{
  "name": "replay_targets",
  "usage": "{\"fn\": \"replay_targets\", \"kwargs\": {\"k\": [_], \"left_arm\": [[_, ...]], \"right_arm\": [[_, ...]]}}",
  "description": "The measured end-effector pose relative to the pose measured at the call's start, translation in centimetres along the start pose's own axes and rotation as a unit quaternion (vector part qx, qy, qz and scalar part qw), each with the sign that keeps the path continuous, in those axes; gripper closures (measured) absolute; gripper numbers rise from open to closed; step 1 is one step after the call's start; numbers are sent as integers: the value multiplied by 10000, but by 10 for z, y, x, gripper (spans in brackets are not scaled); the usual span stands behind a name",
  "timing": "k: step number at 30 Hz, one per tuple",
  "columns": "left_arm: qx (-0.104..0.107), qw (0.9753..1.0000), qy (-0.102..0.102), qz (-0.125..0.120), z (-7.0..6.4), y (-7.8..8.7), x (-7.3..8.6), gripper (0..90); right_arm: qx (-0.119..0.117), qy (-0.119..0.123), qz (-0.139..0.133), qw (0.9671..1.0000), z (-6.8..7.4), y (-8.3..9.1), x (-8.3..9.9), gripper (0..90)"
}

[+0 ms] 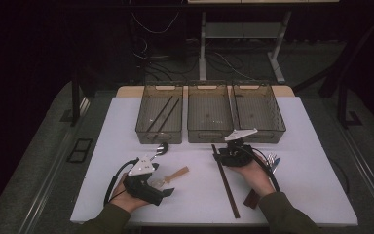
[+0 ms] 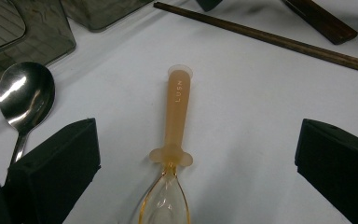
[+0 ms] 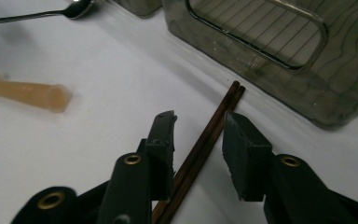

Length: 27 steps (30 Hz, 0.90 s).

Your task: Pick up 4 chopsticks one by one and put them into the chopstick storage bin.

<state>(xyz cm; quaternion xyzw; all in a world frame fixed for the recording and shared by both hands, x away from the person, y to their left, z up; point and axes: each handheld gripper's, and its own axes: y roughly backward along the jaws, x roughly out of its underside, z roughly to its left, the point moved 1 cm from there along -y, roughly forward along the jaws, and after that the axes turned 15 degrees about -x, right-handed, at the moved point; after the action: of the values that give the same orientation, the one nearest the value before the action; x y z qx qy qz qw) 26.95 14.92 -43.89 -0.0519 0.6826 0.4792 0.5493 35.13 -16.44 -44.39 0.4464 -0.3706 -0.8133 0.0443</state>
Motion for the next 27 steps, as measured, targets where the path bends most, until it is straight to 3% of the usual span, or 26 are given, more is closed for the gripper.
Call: {"fn": "replay_targets", "kwargs": {"k": [5, 9, 27], "left_arm": [[-13, 10000, 4, 9, 1, 0, 0, 0], [-15, 10000, 1, 10, 1, 0, 0, 0], [-21, 10000, 12, 35, 1, 0, 0, 0]], "right_arm": [[93, -63, 72, 9999, -6, -13, -6, 678], [305, -51, 111, 9995, -11, -16, -9, 694], [342, -6, 146, 9993, -11, -24, -12, 759]]}}
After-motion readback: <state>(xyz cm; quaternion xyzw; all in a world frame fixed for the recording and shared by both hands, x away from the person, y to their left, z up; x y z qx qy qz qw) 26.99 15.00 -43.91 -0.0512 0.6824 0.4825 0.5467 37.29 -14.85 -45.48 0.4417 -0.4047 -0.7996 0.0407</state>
